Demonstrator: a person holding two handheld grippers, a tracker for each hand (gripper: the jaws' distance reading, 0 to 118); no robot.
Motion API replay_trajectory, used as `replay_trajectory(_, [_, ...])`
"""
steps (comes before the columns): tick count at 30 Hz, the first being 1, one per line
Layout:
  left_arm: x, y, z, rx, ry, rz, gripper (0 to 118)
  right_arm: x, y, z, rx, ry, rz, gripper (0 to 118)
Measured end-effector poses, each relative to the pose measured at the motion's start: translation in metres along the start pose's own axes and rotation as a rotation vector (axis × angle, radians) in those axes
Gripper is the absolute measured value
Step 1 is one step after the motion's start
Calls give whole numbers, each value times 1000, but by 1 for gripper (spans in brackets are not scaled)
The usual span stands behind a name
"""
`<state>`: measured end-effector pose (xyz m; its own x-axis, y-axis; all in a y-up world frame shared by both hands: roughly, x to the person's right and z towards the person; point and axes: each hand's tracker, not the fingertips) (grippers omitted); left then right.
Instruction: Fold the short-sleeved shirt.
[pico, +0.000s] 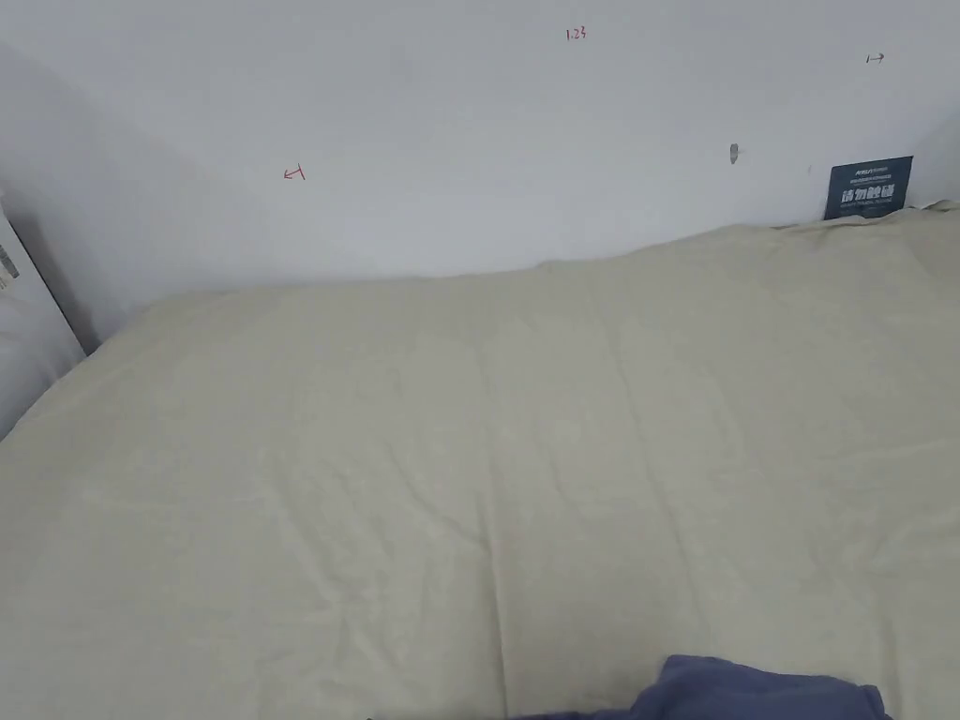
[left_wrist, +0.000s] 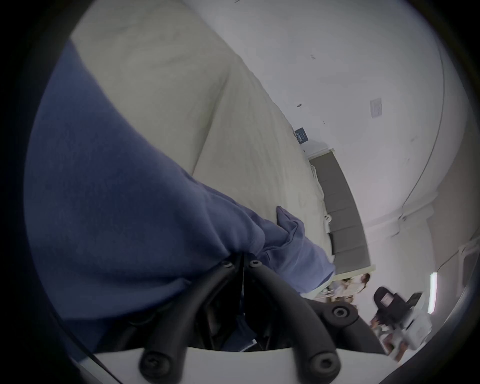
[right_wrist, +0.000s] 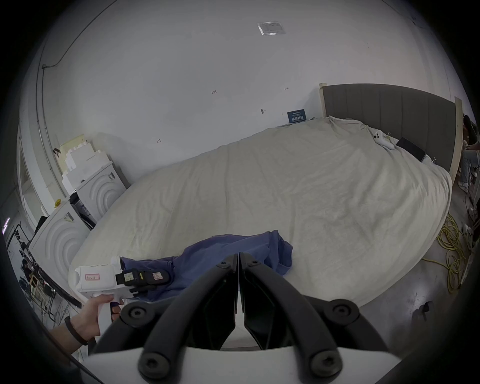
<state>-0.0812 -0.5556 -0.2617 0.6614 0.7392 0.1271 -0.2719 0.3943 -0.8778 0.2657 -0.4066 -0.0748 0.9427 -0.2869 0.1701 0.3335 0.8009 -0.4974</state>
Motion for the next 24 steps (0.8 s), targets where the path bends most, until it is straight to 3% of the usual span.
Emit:
replay_trajectory(4, [2,8,8,-29,-9,87,5,-4,1,0,1,12,3,2])
replay_trajectory(8, [4,29,86,126,-80,-22,9,-9,3,-2,13,37,10,2])
replay_trajectory(10, [-16,42,125,195,-52,19,17,-11,5,-6,0,65,9,2])
replay_trajectory(12, [-47,54,153,240,-42,55,47,-14,4,-9,-5,73,5,2])
replay_trajectory(13, [-59,55,161,259,-20,67,75,-15,5,-10,-9,79,5,2])
replay_trajectory(14, [-72,55,165,283,1,80,93,-16,4,-10,-8,83,6,2])
replay_trajectory(15, [-86,55,168,270,15,111,107,-18,3,-10,-8,85,6,2])
replay_trajectory(16, [-92,57,168,251,22,155,112,-19,2,-9,-12,90,6,2])
replay_trajectory(19, [-117,50,148,224,-30,309,110,-21,-1,-9,-25,88,15,2])
replay_trajectory(20, [-97,41,141,220,-73,351,109,-21,-2,-10,-27,85,16,2])
replay_trajectory(22, [-84,34,133,258,-186,334,107,-21,-1,-9,-33,81,10,2])
replay_trajectory(24, [-76,33,125,214,-224,407,104,-21,-1,-7,-33,82,11,2])
